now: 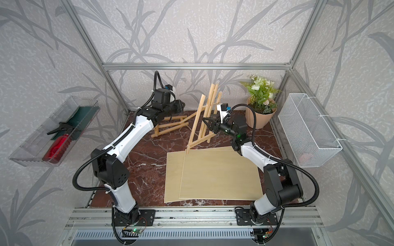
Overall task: Disassemble the easel
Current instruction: Fold up the easel.
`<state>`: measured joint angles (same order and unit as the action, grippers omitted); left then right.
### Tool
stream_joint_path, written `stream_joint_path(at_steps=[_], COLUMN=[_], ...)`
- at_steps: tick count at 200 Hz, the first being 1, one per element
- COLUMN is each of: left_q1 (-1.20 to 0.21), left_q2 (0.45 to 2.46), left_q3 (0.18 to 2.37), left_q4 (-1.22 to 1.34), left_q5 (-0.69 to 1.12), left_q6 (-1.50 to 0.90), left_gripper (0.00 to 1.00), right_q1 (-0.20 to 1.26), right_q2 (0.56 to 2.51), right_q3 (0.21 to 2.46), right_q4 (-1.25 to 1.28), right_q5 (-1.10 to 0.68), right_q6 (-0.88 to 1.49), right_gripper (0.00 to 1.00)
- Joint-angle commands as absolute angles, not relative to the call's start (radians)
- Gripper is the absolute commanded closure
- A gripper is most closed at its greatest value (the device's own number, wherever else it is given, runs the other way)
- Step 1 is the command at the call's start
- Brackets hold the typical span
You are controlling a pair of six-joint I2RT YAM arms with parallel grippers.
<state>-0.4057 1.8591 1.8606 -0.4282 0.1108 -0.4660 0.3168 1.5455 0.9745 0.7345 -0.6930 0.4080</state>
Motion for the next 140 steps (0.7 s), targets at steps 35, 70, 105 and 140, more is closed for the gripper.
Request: stream_joint_path(at_steps=[35,70,105,140], left_q1=[-0.403,-0.43,-0.483,-0.521], left_q2=[2.064,2.055,2.024,2.028], left_q3=[2.014,1.886,1.743,1.662], left_q4=[-0.521,-0.389,-0.198,0.024], left_q5=[0.349,0.472,0.576,0.67], left_q6=[-0.463,-0.544,-0.632,-0.773], left_gripper=[0.8,0.88,0.93,0.94], right_q1=[0.296,0.27,0.247,0.227], right_q2=[1.514,1.519,1.522,1.532], right_q3=[0.963,0.951,0.938,0.922], right_q4=[0.906,0.931,0.957,1.011], right_q5=[-0.736,-0.714,-0.697,-0.687], right_q6=[0.477,0.507,0.536,0.582], right_gripper=[0.64,0.64,0.64,0.64])
